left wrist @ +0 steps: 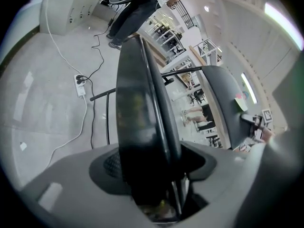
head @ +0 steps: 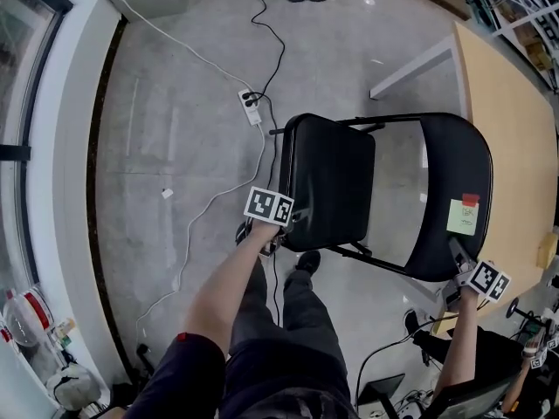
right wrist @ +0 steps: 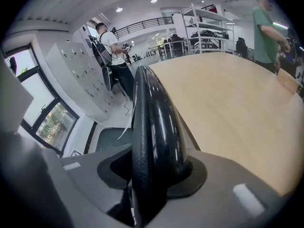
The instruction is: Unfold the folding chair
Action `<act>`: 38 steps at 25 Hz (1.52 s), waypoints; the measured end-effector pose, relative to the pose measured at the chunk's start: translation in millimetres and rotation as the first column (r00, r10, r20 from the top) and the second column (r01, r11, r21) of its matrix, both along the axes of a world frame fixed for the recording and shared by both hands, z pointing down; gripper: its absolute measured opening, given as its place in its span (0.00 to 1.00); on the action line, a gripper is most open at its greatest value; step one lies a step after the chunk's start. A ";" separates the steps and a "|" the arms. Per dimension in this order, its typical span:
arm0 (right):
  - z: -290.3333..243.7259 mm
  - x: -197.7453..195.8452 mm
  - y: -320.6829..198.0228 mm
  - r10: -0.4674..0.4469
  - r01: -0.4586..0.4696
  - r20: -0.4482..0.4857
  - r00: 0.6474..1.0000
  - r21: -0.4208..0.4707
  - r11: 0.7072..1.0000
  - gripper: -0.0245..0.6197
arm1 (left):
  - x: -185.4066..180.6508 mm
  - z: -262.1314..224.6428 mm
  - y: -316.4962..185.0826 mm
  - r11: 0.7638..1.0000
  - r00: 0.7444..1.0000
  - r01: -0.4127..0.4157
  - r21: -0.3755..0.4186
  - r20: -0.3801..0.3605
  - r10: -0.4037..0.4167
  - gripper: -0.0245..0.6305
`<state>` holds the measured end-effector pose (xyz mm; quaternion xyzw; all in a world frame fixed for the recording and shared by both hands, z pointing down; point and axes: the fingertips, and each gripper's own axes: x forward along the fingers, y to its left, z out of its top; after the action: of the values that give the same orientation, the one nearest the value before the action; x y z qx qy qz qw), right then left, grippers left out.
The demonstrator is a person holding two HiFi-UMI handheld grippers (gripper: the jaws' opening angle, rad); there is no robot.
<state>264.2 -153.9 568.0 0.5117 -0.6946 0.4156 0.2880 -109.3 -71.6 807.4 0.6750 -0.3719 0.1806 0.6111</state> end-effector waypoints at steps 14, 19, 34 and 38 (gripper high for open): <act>12.9 -18.1 1.0 -0.014 0.015 0.024 1.000 -0.026 1.000 0.29 | -25.9 35.6 16.7 0.999 0.998 0.036 -0.033 -0.041 -0.037 0.54; 16.7 -32.7 1.9 -0.029 0.030 0.032 0.999 -0.029 0.999 0.28 | -38.7 50.6 23.5 0.998 0.996 0.053 -0.044 -0.070 -0.056 0.55; 39.6 -71.7 2.8 -0.033 0.037 0.071 0.997 -0.056 0.998 0.28 | -86.2 92.8 27.0 0.996 0.994 0.066 -0.062 -0.080 -0.071 0.59; 31.7 -54.3 2.3 -0.005 0.012 0.078 0.997 -0.087 0.996 0.28 | -64.2 84.0 28.0 0.994 0.994 0.062 -0.088 -0.084 -0.069 0.60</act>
<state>209.8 -151.6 599.6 0.4789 -0.6888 0.4639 0.2846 -173.5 -43.6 891.4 0.6430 -0.3589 0.1466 0.6604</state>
